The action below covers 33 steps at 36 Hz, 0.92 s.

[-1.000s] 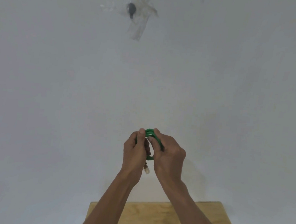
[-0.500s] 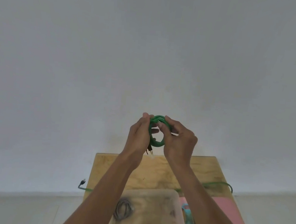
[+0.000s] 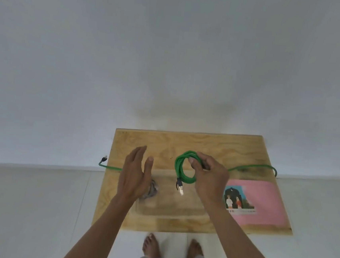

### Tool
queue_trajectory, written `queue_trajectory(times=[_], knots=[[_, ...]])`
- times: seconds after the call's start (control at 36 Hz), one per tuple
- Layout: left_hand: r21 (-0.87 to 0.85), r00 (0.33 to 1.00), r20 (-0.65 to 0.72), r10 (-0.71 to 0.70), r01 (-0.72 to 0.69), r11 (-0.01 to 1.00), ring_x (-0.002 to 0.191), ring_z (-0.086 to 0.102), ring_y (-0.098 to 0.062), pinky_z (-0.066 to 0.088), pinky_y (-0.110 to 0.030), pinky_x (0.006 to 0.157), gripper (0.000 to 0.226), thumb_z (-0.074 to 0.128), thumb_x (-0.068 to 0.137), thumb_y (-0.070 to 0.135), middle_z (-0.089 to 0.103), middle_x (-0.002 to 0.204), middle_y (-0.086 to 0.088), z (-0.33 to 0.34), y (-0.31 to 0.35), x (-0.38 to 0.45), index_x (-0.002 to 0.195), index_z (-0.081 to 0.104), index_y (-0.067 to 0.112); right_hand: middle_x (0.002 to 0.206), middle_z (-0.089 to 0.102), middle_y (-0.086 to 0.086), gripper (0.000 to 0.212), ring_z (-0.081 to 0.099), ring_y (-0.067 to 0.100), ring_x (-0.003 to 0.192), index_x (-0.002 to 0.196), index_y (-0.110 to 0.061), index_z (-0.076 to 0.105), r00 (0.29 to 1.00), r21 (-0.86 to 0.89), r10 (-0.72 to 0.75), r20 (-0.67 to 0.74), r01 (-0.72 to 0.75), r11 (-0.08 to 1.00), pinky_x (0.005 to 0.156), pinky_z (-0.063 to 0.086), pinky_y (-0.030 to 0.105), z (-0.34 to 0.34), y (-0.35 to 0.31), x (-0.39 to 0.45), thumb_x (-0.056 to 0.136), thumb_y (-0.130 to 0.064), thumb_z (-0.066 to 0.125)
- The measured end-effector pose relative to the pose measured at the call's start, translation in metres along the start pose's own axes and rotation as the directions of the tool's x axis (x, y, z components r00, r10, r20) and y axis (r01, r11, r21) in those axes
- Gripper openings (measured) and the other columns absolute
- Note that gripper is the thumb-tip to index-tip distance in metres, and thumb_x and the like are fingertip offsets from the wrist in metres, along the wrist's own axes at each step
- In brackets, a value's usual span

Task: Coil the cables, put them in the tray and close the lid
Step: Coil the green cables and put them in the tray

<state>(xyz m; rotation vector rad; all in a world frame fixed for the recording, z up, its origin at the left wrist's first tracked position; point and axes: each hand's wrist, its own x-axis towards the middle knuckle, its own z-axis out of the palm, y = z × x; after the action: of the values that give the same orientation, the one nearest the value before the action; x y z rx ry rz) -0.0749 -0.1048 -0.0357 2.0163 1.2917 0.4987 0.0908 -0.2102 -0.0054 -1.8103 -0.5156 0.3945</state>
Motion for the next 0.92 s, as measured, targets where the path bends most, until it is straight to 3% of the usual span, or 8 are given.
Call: queue_trajectory(times=[0.08,0.14,0.22,0.31,0.36,0.53,0.72,0.92], knots=[[0.154,0.996,0.091,0.016,-0.030,0.988,0.148,0.027,-0.027,0.029,-0.042,0.118,0.070,0.027,0.099,0.054,0.031,0.161,-0.012,0.019,-0.033,-0.020,0.153,0.035,0.010,0.080,0.069,-0.015,0.026,0.064,-0.011,0.069,0.102,-0.011,0.077,1.000,-0.099,0.027,0.006,-0.026,0.995,0.069,0.046,0.001,0.006,0.030,-0.014,0.076,-0.012,0.083],[0.233,0.990,0.133,0.054,-0.084,0.969,0.151,0.023,-0.029,0.026,-0.041,0.119,0.073,0.025,0.099,0.053,0.025,0.163,-0.013,0.030,-0.050,-0.030,0.154,0.031,0.006,0.082,0.072,-0.008,0.025,0.062,-0.006,0.069,0.101,-0.012,0.078,0.998,-0.162,0.062,0.012,-0.059,0.985,0.070,0.049,0.006,0.012,0.047,-0.020,0.077,-0.014,0.083],[0.270,0.981,0.186,0.061,-0.111,0.956,0.155,0.008,-0.021,0.017,-0.038,0.124,0.076,0.020,0.100,0.057,0.010,0.167,-0.007,0.044,-0.070,-0.039,0.158,0.019,0.007,0.086,0.075,0.001,0.023,0.065,0.011,0.073,0.102,-0.012,0.077,0.990,-0.248,0.134,0.036,-0.121,0.961,0.072,0.056,0.029,0.021,0.070,-0.026,0.080,-0.017,0.081],[0.310,0.975,0.207,0.081,-0.143,0.940,0.155,-0.005,-0.018,0.011,-0.036,0.124,0.074,0.018,0.101,0.056,0.000,0.167,-0.003,0.055,-0.084,-0.043,0.158,0.006,0.011,0.090,0.075,0.006,0.023,0.061,0.015,0.076,0.102,-0.010,0.076,0.988,-0.310,0.149,0.038,-0.130,0.942,0.069,0.043,0.019,0.031,0.086,-0.028,0.080,-0.015,0.080],[0.328,0.972,0.208,0.105,-0.171,0.929,0.155,-0.006,-0.019,0.011,-0.038,0.123,0.070,0.018,0.102,0.054,-0.002,0.168,-0.003,0.060,-0.089,-0.045,0.157,0.001,0.013,0.092,0.074,0.006,0.022,0.062,0.017,0.080,0.103,-0.010,0.076,0.984,-0.340,0.172,0.038,-0.149,0.929,0.072,0.043,0.022,0.037,0.092,-0.028,0.081,-0.014,0.079],[0.330,0.972,0.202,0.116,-0.179,0.927,0.156,-0.001,-0.023,0.022,-0.049,0.122,0.070,0.019,0.103,0.051,0.003,0.169,-0.007,0.064,-0.093,-0.046,0.159,0.008,0.009,0.089,0.075,0.005,0.016,0.063,0.017,0.079,0.098,-0.010,0.075,0.979,-0.391,0.194,0.059,-0.156,0.907,0.074,0.052,0.031,0.060,0.106,-0.027,0.081,-0.011,0.077],[0.324,0.970,0.208,0.125,-0.189,0.927,0.156,-0.002,-0.023,0.026,-0.053,0.120,0.069,0.019,0.104,0.050,0.001,0.169,-0.007,0.064,-0.095,-0.047,0.159,0.009,0.011,0.092,0.076,0.002,0.015,0.067,0.021,0.084,0.097,-0.017,0.075,0.973,-0.446,0.227,0.054,-0.180,0.877,0.073,0.049,0.028,0.082,0.107,-0.030,0.082,-0.018,0.076],[0.328,0.969,0.210,0.128,-0.193,0.925,0.156,-0.002,-0.023,0.026,-0.052,0.120,0.068,0.022,0.104,0.048,0.002,0.169,-0.007,0.064,-0.095,-0.047,0.159,0.012,0.009,0.088,0.073,0.001,0.011,0.062,0.015,0.078,0.094,-0.012,0.073,0.959,-0.364,0.280,0.036,-0.248,0.898,0.072,0.047,0.024,0.092,0.100,-0.032,0.084,-0.016,0.075]])
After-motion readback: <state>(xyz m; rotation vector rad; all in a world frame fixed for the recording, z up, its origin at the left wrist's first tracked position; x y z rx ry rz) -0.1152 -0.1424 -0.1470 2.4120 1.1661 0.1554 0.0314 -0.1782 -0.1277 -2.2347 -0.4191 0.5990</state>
